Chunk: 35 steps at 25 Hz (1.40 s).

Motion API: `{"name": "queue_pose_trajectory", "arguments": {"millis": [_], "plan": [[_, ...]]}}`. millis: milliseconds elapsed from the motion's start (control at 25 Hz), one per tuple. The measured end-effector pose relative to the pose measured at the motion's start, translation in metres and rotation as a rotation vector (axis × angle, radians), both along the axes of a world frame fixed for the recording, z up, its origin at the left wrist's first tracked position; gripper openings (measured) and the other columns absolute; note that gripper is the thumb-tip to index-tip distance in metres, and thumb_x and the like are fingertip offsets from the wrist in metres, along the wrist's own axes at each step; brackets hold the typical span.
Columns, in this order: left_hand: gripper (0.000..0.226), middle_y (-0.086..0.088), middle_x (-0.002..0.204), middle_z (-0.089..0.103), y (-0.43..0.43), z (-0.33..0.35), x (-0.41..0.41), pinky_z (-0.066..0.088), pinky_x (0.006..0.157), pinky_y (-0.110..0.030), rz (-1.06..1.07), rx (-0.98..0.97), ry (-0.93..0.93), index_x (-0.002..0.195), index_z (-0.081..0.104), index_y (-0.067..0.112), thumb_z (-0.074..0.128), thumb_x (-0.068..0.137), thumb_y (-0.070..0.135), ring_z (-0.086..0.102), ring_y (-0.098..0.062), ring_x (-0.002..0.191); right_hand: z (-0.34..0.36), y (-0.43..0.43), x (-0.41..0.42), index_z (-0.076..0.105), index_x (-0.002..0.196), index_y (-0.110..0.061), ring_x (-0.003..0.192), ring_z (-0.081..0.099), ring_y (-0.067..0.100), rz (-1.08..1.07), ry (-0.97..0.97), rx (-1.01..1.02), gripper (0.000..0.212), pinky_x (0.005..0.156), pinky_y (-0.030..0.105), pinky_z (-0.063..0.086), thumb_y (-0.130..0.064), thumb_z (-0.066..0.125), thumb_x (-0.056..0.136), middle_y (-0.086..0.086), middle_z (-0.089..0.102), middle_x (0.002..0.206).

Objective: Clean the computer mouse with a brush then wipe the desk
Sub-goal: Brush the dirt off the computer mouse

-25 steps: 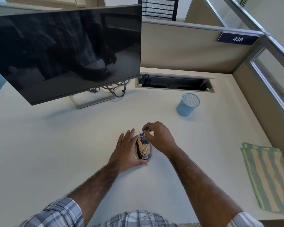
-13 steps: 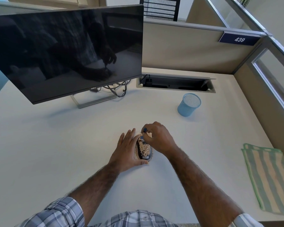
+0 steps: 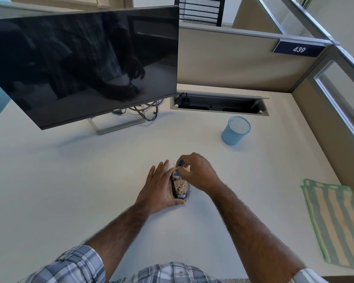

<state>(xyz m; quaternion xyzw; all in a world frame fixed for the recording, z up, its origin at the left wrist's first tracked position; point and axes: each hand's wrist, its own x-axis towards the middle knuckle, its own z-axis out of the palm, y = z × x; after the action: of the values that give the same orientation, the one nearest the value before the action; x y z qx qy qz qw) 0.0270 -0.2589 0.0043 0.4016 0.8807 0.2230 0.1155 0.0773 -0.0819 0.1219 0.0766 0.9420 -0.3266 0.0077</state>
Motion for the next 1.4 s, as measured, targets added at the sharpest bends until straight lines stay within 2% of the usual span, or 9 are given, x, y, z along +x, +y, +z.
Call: {"name": "queue_pose_trajectory", "arguments": {"millis": [80,200,640,1000,1400], "plan": [[0.126,-0.002,0.173,-0.004,0.000,0.000,0.000,-0.004,0.128,-0.044,-0.001,0.006,-0.005,0.160,0.015,0.022,0.054,0.065,0.095,-0.010,-0.018,0.159,0.001,-0.001,0.000,0.072,0.093,-0.026,0.085,0.055,0.008,0.022,-0.017,-0.007,0.012,0.069,0.033,0.050,-0.024,0.061,0.088,-0.008,0.068,0.083],[0.125,-0.003,0.173,-0.003,0.001,0.001,0.000,-0.005,0.128,-0.044,-0.002,0.003,0.003,0.159,0.019,0.020,0.053,0.065,0.095,-0.008,-0.019,0.159,0.000,0.000,0.001,0.069,0.089,-0.024,0.084,0.056,0.012,-0.005,-0.036,0.009,0.010,0.070,0.038,0.053,-0.024,0.061,0.085,-0.006,0.067,0.081],[0.126,-0.002,0.173,-0.004,0.000,-0.001,0.000,-0.006,0.128,-0.042,-0.002,-0.004,0.008,0.160,0.018,0.020,0.050,0.066,0.097,-0.009,-0.018,0.158,-0.007,0.009,0.002,0.071,0.094,-0.022,0.085,0.063,0.015,-0.101,-0.038,-0.022,0.010,0.075,0.039,0.056,-0.023,0.063,0.088,-0.003,0.071,0.088],[0.125,0.000,0.172,-0.004,0.000,-0.002,0.000,-0.009,0.127,-0.039,0.002,0.000,0.009,0.159,0.018,0.022,0.051,0.065,0.098,-0.010,-0.016,0.158,-0.013,0.012,0.005,0.072,0.093,-0.024,0.084,0.061,0.009,-0.156,0.026,-0.033,0.011,0.070,0.027,0.049,-0.021,0.062,0.089,-0.007,0.072,0.086],[0.125,-0.002,0.172,-0.003,0.000,0.001,0.000,-0.007,0.128,-0.041,-0.002,-0.008,0.002,0.159,0.018,0.019,0.057,0.066,0.093,-0.010,-0.017,0.158,-0.015,0.017,0.009,0.071,0.090,-0.023,0.081,0.060,0.012,-0.165,0.042,-0.003,0.008,0.071,0.033,0.053,-0.019,0.064,0.088,-0.006,0.071,0.083]]}}
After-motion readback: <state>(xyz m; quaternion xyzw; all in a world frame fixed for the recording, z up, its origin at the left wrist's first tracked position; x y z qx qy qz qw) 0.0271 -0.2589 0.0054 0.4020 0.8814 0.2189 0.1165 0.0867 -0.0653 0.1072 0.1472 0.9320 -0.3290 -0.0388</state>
